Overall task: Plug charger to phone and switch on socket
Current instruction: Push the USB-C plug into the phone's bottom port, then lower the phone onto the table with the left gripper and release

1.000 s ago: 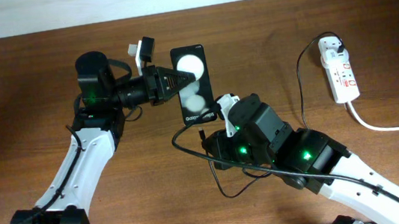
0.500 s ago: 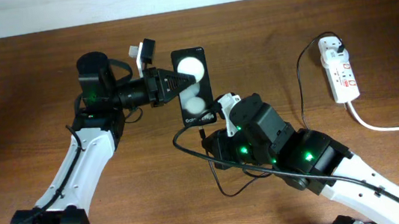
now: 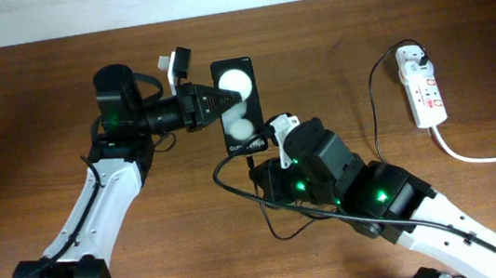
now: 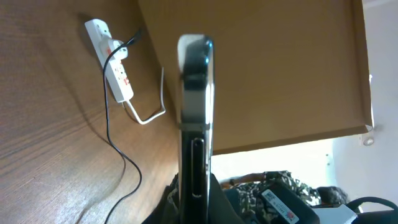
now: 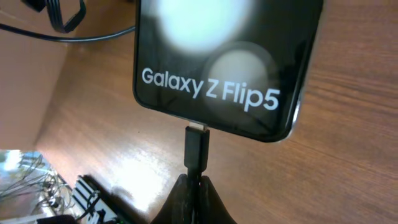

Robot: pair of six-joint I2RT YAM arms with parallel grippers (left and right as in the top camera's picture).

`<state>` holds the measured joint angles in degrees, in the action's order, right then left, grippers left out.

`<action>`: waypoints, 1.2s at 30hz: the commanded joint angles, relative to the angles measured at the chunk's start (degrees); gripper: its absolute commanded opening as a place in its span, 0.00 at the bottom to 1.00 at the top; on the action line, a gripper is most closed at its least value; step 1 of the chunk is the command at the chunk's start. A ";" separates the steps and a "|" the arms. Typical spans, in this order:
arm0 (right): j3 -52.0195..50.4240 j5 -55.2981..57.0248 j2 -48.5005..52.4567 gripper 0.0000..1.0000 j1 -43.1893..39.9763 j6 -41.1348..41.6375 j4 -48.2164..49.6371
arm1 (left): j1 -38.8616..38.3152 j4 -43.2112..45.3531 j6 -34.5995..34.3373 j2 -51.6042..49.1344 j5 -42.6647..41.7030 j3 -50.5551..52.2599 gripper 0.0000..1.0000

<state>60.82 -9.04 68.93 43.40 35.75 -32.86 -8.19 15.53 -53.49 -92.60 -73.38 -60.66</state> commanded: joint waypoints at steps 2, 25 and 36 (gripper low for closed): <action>0.26 5.64 -1.07 0.04 -0.35 -2.86 5.97 | -0.31 -0.24 4.37 0.50 -10.32 -0.96 0.00; 4.70 10.82 -8.68 0.49 -0.37 -5.53 -3.76 | -0.31 -0.85 6.34 0.52 -8.52 3.41 0.00; 4.66 15.78 -31.65 0.98 -0.39 -5.51 -32.04 | -19.98 -17.62 12.72 0.52 34.86 2.34 0.00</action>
<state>65.25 5.54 37.43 43.22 30.02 -64.05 -26.37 5.10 -46.65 -92.58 -52.82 -57.21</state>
